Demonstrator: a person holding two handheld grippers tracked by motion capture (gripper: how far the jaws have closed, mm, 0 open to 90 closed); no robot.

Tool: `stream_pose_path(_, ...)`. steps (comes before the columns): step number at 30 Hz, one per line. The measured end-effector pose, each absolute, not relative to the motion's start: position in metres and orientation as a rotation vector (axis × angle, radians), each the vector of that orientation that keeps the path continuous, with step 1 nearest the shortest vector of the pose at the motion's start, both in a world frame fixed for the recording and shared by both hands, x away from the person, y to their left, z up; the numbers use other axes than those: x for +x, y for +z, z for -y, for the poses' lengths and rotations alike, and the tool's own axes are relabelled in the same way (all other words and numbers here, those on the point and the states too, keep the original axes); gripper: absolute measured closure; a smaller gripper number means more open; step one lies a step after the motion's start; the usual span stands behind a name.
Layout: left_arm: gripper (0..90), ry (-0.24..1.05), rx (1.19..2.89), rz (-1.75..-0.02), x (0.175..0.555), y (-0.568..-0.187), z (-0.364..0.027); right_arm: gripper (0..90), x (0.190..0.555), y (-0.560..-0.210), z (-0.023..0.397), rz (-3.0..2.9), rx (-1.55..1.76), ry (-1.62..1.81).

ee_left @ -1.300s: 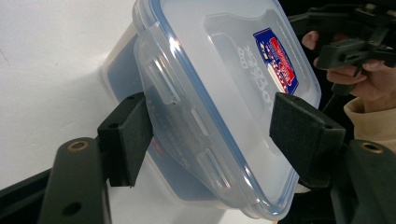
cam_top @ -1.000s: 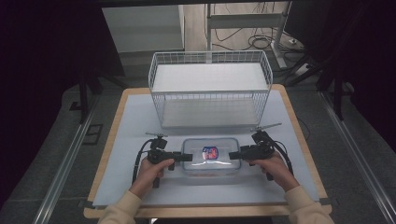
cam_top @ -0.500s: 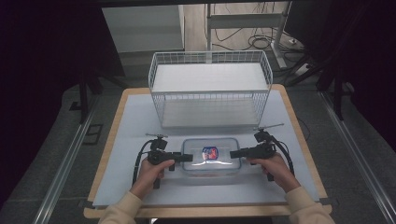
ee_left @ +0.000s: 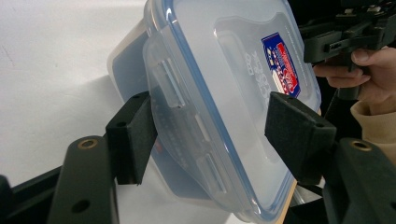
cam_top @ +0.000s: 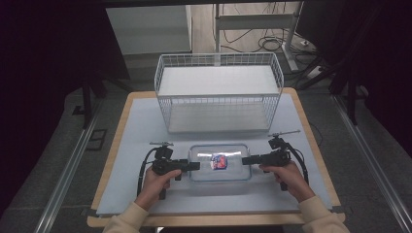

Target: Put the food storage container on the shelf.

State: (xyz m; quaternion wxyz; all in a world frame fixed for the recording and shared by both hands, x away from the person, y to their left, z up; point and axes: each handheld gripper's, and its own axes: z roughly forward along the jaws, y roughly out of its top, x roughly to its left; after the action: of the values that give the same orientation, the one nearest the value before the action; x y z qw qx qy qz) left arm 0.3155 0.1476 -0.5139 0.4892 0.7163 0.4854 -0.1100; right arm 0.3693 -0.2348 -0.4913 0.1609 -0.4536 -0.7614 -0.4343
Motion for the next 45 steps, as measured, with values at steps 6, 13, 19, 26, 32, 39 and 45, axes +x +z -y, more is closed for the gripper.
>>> stream_pose_path(6,39.0,-0.241,1.72,-1.162,0.307,-0.513,-0.15,48.9,0.362,-0.487,0.234,2.224,-1.281,-1.257)
stream_pose_path(13,44.9,-0.22,1.728,-1.128,0.297,-0.509,-0.152,52.7,0.347,-0.486,0.239,2.208,-1.267,-1.341)
stream_pose_path(19,46.3,-0.207,1.73,-1.115,0.293,-0.508,-0.153,52.7,0.341,-0.484,0.238,2.247,-1.253,-1.356)
stream_pose_path(26,47.3,-0.201,1.712,-1.126,0.291,-0.509,-0.153,52.9,0.338,-0.483,0.238,2.259,-1.253,-1.366)
stream_pose_path(32,47.9,-0.205,1.684,-1.147,0.289,-0.508,-0.152,53.5,0.339,-0.484,0.238,2.221,-1.28,-1.366)
stream_pose_path(39,48.3,-0.189,1.675,-1.157,0.286,-0.505,-0.15,54.0,0.337,-0.483,0.239,2.192,-1.31,-1.362)
stream_pose_path(45,48.5,-0.172,1.683,-1.153,0.284,-0.502,-0.147,54.3,0.337,-0.483,0.241,2.172,-1.32,-1.371)
